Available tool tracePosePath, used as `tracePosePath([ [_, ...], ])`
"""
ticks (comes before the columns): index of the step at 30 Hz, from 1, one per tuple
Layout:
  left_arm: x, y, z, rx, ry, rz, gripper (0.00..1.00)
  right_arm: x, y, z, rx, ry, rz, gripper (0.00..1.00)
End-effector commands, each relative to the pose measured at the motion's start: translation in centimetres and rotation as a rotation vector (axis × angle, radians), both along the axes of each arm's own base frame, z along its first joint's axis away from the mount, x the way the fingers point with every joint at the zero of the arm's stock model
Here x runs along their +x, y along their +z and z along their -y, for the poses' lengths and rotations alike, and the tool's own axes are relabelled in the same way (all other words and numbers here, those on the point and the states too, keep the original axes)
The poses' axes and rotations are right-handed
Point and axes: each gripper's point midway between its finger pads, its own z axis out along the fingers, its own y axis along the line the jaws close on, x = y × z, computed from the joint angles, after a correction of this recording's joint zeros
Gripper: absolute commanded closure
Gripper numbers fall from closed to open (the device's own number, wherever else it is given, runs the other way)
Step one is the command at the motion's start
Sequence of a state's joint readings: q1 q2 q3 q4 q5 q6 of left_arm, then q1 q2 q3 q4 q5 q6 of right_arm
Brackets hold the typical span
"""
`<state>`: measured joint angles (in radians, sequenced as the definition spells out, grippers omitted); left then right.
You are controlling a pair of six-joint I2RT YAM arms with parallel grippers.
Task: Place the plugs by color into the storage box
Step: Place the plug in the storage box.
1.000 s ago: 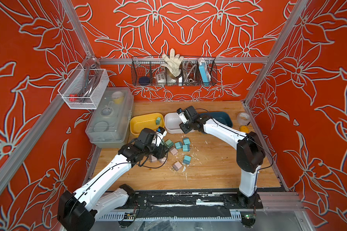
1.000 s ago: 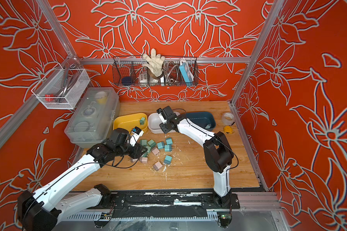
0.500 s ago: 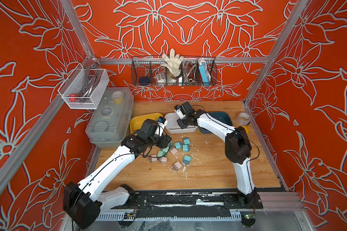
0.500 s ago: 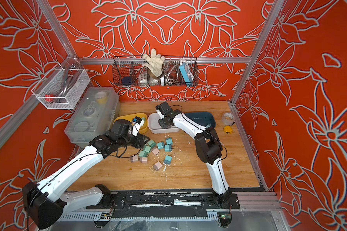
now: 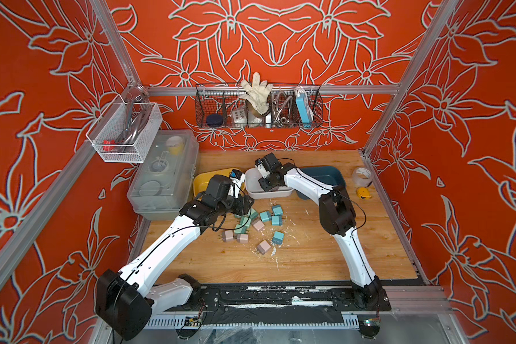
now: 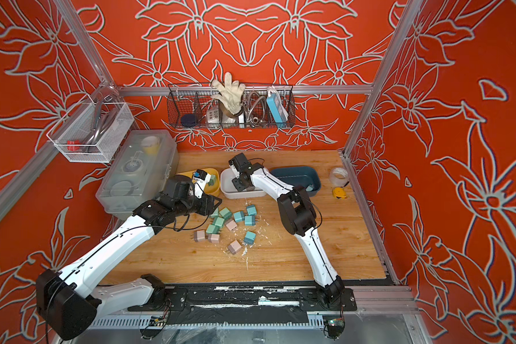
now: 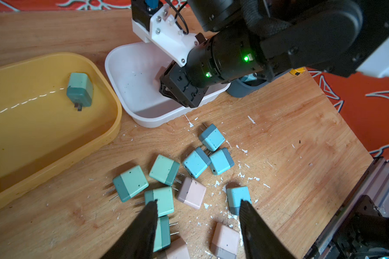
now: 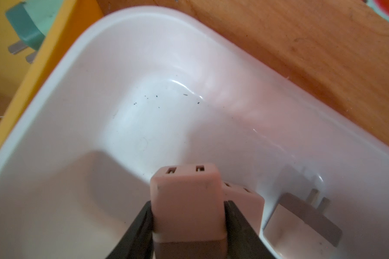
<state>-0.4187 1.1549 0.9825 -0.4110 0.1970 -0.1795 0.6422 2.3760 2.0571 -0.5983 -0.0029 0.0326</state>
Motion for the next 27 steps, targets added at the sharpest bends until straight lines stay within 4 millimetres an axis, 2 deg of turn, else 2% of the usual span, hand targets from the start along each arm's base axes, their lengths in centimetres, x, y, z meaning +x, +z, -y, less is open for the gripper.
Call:
tracePosePath([
  [1,0.1,1.3,-0.1,-0.058,0.004,0.028,0.41,0.7,0.3,-0.5,0.024,-0.005,-0.005,0.77],
  [3,0.1,1.1,-0.2,-0.060,0.012,0.021,0.41,0.7,0.4,-0.7,0.035,-0.001,-0.015,0.63],
  [5,0.1,0.9,-0.4,-0.059,0.016,0.014,0.41,0.7,0.5,-0.7,0.043,0.000,-0.022,0.58],
  [15,0.0,0.7,-0.5,-0.062,0.022,0.003,0.41,0.2,1.5,-0.6,0.053,0.011,-0.021,0.54],
  [27,-0.4,0.7,-0.2,-0.084,0.012,-0.009,0.42,-0.4,1.5,-0.9,0.087,0.027,-0.047,0.47],
])
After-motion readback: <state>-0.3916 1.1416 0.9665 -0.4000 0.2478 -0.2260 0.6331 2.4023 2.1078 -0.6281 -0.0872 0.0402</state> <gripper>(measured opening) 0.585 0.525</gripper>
